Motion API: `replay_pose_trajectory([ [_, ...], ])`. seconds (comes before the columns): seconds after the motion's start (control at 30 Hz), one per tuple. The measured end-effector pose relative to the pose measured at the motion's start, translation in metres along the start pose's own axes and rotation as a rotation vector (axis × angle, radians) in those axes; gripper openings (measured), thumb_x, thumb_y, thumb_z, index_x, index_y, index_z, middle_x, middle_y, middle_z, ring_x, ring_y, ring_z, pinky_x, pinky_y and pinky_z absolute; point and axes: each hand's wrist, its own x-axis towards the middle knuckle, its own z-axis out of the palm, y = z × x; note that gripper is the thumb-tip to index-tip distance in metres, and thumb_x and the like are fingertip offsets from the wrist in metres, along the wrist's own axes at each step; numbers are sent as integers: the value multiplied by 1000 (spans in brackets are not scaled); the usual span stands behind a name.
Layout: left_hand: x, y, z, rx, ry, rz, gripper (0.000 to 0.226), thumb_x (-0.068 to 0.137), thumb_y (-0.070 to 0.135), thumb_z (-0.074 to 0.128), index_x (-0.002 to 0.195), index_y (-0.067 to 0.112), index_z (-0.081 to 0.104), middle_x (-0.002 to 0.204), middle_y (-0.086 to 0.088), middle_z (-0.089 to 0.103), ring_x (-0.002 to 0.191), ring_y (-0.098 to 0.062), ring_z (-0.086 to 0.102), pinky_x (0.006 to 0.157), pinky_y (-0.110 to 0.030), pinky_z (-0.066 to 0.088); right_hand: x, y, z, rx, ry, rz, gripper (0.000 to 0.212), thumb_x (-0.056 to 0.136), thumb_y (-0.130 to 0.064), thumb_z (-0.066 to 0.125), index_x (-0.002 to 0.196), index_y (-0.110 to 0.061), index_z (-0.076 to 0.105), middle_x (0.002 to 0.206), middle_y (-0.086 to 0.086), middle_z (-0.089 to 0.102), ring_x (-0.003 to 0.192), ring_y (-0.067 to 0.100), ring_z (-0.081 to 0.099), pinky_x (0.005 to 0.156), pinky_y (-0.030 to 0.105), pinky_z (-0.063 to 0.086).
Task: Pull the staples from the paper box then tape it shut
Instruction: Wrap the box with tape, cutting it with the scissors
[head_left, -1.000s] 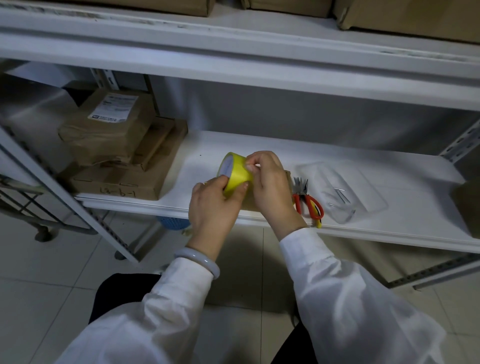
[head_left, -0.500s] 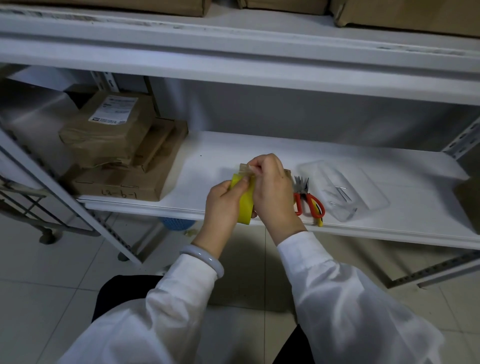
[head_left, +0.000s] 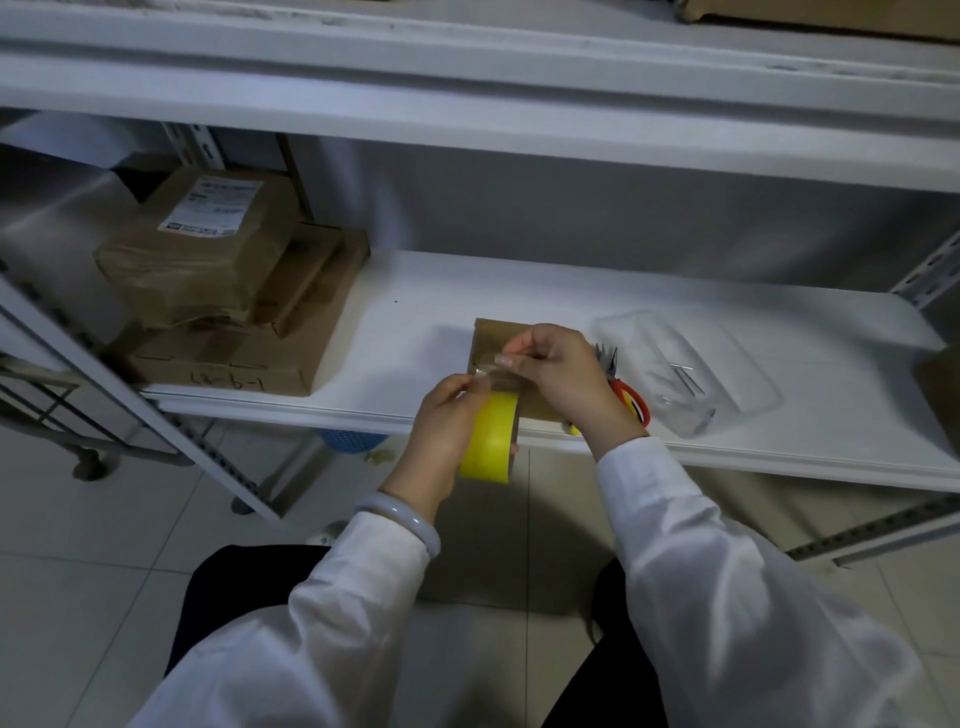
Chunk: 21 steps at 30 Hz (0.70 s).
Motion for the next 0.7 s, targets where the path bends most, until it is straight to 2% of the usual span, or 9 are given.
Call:
replay_pose_trajectory([
  [0.07, 12, -5, 1, 48, 68, 33, 16, 91, 26, 58, 75, 25, 57, 77, 5, 55, 84, -22, 60, 80, -36, 53, 6, 2, 2, -24, -1, -12, 5, 83, -12, 69, 81, -14, 65, 78, -5, 62, 82, 14, 58, 72, 21, 44],
  [0.1, 17, -7, 1, 54, 97, 28, 19, 90, 26, 60, 71, 26, 57, 76, 5, 57, 87, -24, 57, 86, -40, 51, 9, 3, 4, -55, -12, -11, 5, 84, -14, 69, 81, -15, 65, 78, -5, 62, 83, 14, 57, 71, 22, 43],
  [0.17, 27, -10, 1, 78, 134, 22, 22, 88, 23, 61, 66, 25, 58, 73, 4, 58, 85, -25, 56, 85, -38, 50, 14, 5, 8, -135, -37, 4, 5, 85, -17, 67, 81, -15, 64, 83, -3, 62, 85, 14, 55, 72, 25, 44],
  [0.3, 41, -15, 2, 161, 157, 35, 21, 90, 18, 58, 69, 18, 59, 72, -1, 58, 82, -24, 55, 75, -28, 46, 24, 13, 14, -225, 9, -23, 10, 84, -15, 67, 83, -5, 68, 95, 7, 63, 99, 23, 56, 85, 33, 45],
  [0.37, 46, -17, 3, 173, 176, 39, 22, 91, 17, 56, 68, 18, 58, 68, 1, 56, 80, -23, 53, 65, -22, 43, 29, 19, 18, -250, 26, -7, 8, 85, -18, 66, 81, -12, 68, 97, 8, 66, 104, 27, 56, 89, 38, 46],
  [0.47, 50, -20, 3, 179, 193, 41, 19, 91, 18, 55, 73, 15, 58, 66, 3, 54, 80, -24, 53, 67, -27, 43, 36, 26, 26, -359, 51, 23, 13, 85, -28, 64, 73, -28, 59, 98, 4, 66, 104, 32, 53, 90, 46, 44],
  [0.6, 52, -19, 3, 167, 198, 30, 16, 91, 19, 55, 76, 15, 57, 70, 0, 54, 79, -23, 50, 71, -29, 42, 42, 31, 32, -424, 103, 26, 15, 85, -32, 64, 71, -30, 57, 103, 2, 66, 105, 29, 51, 90, 41, 41],
  [0.7, 53, -17, 4, 186, 192, 22, 17, 91, 19, 54, 74, 16, 54, 73, -1, 52, 73, -19, 48, 69, -27, 39, 44, 35, 33, -444, 132, 20, 10, 84, -32, 65, 75, -27, 65, 107, 1, 65, 107, 29, 51, 88, 36, 40],
])
